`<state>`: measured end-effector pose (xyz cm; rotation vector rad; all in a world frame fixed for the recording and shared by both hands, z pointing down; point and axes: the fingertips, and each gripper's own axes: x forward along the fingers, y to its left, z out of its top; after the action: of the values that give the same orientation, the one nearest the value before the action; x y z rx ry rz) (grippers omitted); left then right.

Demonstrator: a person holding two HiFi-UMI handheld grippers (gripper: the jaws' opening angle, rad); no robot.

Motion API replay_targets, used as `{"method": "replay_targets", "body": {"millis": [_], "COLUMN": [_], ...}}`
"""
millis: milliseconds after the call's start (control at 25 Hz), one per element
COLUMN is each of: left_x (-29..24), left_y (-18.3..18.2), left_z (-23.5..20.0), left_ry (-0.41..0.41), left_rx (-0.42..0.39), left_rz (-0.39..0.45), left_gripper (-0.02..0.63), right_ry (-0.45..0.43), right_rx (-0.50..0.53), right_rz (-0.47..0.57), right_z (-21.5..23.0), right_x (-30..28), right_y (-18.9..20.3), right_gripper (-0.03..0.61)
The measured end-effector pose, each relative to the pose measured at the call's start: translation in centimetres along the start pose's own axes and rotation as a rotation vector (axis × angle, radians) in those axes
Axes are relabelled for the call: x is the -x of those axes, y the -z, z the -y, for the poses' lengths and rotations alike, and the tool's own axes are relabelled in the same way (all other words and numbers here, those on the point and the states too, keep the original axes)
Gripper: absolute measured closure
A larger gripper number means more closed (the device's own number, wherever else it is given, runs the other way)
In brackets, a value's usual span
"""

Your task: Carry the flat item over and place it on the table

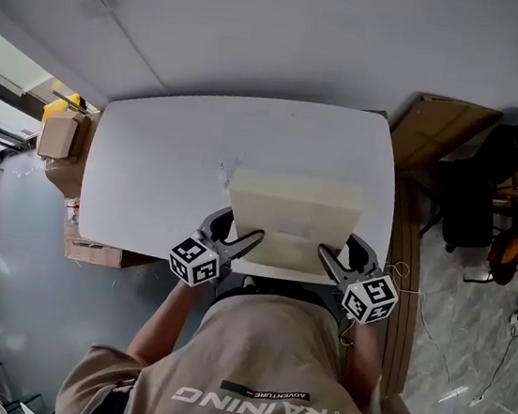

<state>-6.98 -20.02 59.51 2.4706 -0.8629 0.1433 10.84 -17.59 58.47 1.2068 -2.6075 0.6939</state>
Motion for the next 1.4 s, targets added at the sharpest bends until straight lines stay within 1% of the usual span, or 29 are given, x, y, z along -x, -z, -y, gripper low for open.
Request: {"method": "replay_targets", "body": {"millis": [120,320,480,720,880,1160,1280,1400], "left_x": [-1.7,-4.4,-5.4,-6.6,-7.1,-9.5,-10.5,-11.3], "left_y": [-0.1,0.7,1.1,1.8,2.5,3.4,3.9,4.8], "left_z": [-0.4,-1.1,-1.5,-2.8,-4.3,-8.3,-9.8,-11.4], "left_ry": [-0.030,-0.062,-0.079,-0.078,-0.078,-0.094,-0.116,-0.152], "left_rx": [0.000,0.040,0.069,0.108,0.184,0.329,0.388,0.446], "left_rz": [-0.031,-0.064,-0.085,-0.128,-0.148,-0.147,-0.148,-0.151], "left_gripper": [0.288,0.288,0.288,0.288,0.288,0.288,0.290,0.290], "right_ry": [-0.027,-0.051,-0.072,-0.071,-0.073,-0.071,-0.081,-0.083], "right_rx": [-0.022,-0.040,-0.055,-0.076,-0.077,-0.122,-0.145,-0.190], "right_rz": [-0.018,-0.065,-0.099,-0.147,-0.193,-0.252,-0.277,-0.287], "right_z": [2.1,5.0,6.3,7.5,7.9,9.9,11.0,12.1], "right_x": [-0.7,-1.5,-2.1,-3.2,-4.2,-7.0,-8.1,-9.4], "right_y": [0.1,0.6,1.0,1.7,2.6,3.8,4.3,5.0], "right_gripper": [0.302,0.302,0.302,0.302,0.302,0.302,0.302,0.302]}}
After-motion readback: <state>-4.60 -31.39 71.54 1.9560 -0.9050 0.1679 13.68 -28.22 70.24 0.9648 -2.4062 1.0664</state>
